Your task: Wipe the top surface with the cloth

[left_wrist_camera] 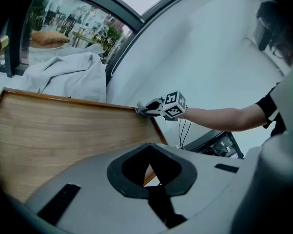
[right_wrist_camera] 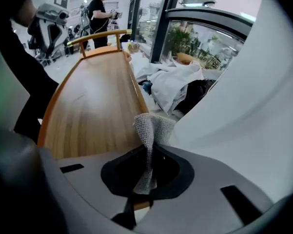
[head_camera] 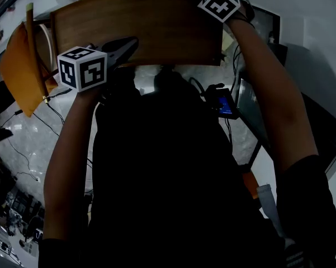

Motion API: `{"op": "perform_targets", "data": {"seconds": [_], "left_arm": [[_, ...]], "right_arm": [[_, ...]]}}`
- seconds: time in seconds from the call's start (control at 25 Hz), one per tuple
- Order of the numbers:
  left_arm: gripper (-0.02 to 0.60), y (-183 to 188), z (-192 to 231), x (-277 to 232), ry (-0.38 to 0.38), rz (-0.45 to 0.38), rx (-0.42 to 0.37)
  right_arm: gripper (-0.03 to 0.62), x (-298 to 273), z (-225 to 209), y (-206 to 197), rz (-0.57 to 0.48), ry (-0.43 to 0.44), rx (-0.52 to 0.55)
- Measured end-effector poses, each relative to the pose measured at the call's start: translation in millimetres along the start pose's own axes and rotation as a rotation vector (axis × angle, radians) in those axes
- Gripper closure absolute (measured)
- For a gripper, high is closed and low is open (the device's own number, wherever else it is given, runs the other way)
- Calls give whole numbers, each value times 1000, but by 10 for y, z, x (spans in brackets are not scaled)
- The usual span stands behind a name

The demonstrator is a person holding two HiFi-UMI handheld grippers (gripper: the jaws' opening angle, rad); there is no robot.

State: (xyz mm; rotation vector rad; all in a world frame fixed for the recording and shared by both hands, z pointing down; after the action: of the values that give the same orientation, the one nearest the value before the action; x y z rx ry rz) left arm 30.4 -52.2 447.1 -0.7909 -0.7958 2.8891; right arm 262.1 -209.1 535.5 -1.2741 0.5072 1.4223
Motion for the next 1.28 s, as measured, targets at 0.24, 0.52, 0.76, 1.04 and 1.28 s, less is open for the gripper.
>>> {"op": "perform_targets", "data": {"seconds": [0.24,0.52,0.76,1.04,1.28], "left_arm": [[569,-17,-114,-67,-13,31,-27],[569,56,-211,-90,-28,13,-36],[569,46,-184,-49,-35,7,-29],[569,-69,-130,-23,-36,-2,11],[569,-168,-264,-83,-56,-8,21]], "right_arm": [[557,-124,-27,46,53,-39,82],[559,-134,-32,-34,60,-24,50],[559,-135,-15,-4,80,28,7],[559,-53,202,-26,88,119,-10],[559,132,639,-114,65,200,28]]}}
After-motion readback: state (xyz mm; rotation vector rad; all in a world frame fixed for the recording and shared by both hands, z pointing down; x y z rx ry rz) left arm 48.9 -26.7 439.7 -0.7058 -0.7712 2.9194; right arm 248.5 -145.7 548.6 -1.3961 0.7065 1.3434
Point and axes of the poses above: the fingertips, and each gripper's own axes: x backward along the fingers, z to its left, y out of its top, the point moved 5 cm from there along x, backward along the fingers, and after that the axes turned 8 degrees about -y, right-handed, at the moved point
